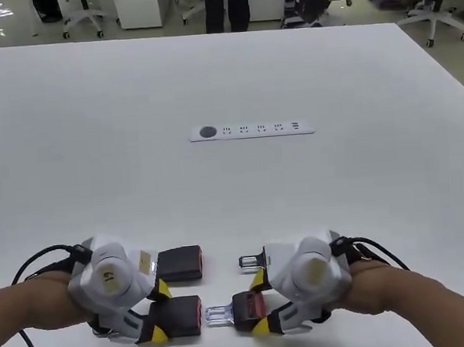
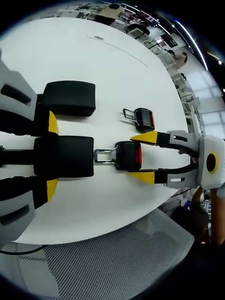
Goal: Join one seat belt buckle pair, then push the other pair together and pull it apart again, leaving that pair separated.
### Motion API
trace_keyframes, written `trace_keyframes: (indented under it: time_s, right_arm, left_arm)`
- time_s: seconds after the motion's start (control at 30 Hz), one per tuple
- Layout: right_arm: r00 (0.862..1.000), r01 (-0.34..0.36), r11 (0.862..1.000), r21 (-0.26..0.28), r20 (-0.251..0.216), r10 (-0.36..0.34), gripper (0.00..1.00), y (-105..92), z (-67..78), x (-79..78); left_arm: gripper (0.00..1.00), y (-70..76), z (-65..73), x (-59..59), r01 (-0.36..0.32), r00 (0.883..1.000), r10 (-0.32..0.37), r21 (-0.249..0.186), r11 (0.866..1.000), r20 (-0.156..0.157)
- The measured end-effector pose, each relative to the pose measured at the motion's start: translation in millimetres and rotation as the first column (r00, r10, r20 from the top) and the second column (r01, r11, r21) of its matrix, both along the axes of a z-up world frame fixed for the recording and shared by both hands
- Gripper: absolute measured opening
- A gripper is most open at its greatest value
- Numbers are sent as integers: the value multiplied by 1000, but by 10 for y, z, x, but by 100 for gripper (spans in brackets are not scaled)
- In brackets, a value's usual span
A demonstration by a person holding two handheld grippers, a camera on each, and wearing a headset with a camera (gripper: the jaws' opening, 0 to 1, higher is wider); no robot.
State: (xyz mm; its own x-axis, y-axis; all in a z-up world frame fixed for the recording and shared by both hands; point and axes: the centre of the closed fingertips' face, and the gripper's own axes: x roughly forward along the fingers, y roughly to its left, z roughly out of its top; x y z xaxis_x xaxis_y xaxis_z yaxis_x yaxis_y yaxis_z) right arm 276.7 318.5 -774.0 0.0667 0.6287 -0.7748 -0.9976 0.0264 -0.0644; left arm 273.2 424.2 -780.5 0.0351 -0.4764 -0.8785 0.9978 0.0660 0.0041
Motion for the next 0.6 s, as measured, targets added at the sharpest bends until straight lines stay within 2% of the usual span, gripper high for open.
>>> trace_keyframes:
  time_s: [0.6]
  right_arm:
    - [1000,-10,1000,5,3,10,31,154,5,-24]
  left_arm:
    - [33,-11,2,-8,-4,1000,4,-4,1000,-10]
